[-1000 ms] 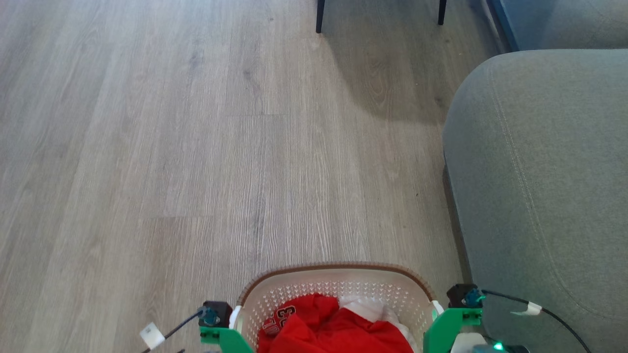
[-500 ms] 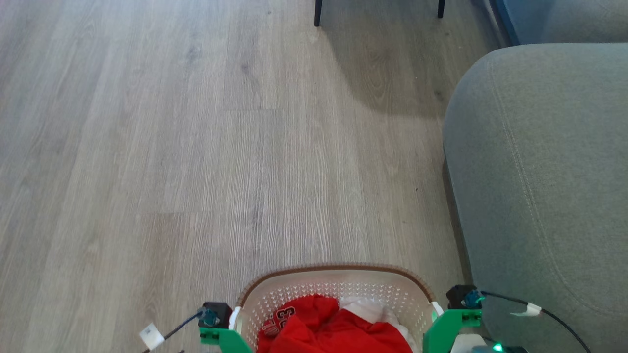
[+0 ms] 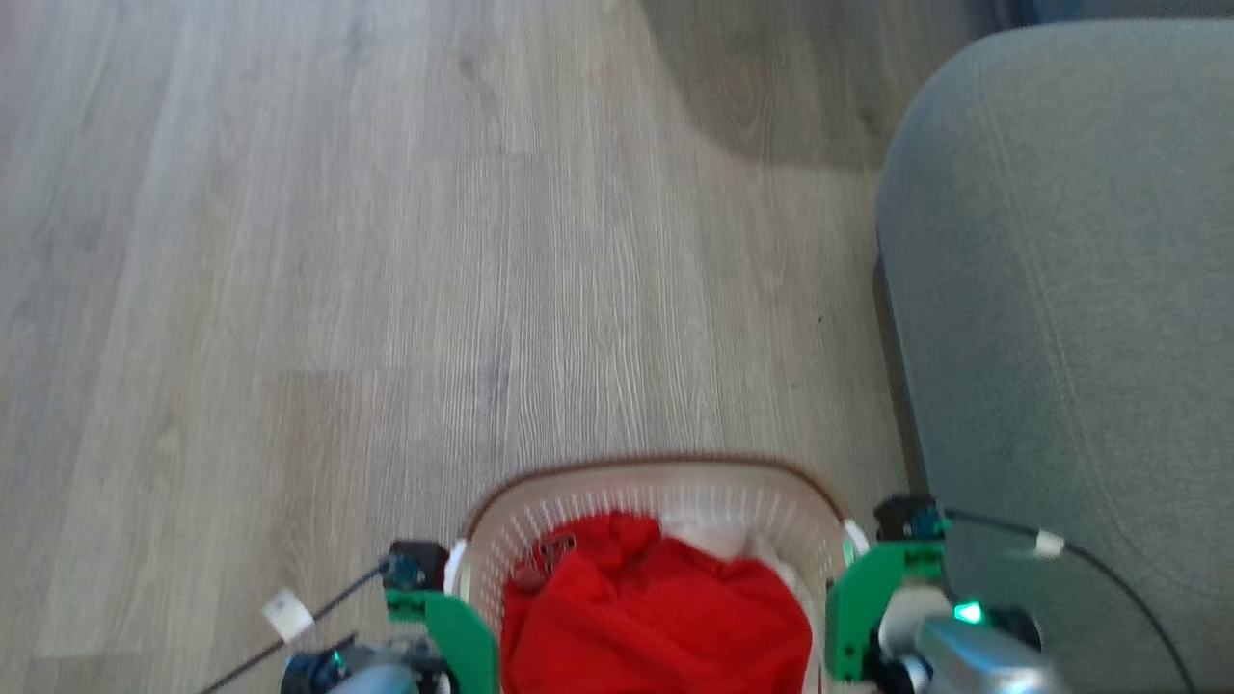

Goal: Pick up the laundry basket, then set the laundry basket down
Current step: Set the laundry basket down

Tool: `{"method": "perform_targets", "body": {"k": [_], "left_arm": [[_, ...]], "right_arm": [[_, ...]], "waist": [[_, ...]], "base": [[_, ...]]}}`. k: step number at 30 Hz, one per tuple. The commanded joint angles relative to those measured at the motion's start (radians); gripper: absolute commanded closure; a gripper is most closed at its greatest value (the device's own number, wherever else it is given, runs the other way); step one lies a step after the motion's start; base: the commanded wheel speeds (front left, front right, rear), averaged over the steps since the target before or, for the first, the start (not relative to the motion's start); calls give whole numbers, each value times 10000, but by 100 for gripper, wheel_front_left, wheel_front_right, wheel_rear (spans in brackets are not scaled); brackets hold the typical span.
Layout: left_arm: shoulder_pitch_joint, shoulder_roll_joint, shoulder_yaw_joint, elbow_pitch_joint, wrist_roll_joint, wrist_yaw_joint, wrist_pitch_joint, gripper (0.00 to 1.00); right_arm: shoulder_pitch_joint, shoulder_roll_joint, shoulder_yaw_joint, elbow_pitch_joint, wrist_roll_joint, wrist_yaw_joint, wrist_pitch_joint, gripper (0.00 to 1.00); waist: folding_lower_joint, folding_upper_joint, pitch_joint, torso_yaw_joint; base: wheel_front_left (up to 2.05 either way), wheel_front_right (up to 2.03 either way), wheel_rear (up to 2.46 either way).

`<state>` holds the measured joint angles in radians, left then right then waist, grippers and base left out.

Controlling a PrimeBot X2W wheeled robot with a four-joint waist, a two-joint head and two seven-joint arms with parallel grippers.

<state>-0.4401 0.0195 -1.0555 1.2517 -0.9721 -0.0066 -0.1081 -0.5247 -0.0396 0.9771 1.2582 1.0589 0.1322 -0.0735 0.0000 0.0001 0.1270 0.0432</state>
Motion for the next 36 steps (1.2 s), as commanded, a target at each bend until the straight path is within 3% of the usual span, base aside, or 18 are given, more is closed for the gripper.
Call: {"method": "perform_targets", "body": {"k": [1, 13, 24, 36], "left_arm": [[-610, 308, 151, 71, -63, 132, -175, 100], [-2788, 309, 476, 174, -131, 241, -771, 100], [-4902, 308, 668, 182, -75, 295, -1236, 100], [-5820, 308, 628, 1, 71, 448, -1491, 100]], "right_arm": [[-477, -106, 182, -41, -11, -15, -210, 100], [-2847, -106, 150, 224, -111, -15, -733, 100], [-5011, -191, -304, 322, -896, -15, -1201, 100], [-5632, -353, -1244, 325, -2036, -15, -1314, 100]], "waist": [[0, -1, 377, -34], [0, -1, 3065, -88], [0, -1, 5701, 40], [0, -1, 7172, 174]], "base": [[0, 0, 0], [0, 0, 0], [0, 0, 0], [0, 0, 0]]}}
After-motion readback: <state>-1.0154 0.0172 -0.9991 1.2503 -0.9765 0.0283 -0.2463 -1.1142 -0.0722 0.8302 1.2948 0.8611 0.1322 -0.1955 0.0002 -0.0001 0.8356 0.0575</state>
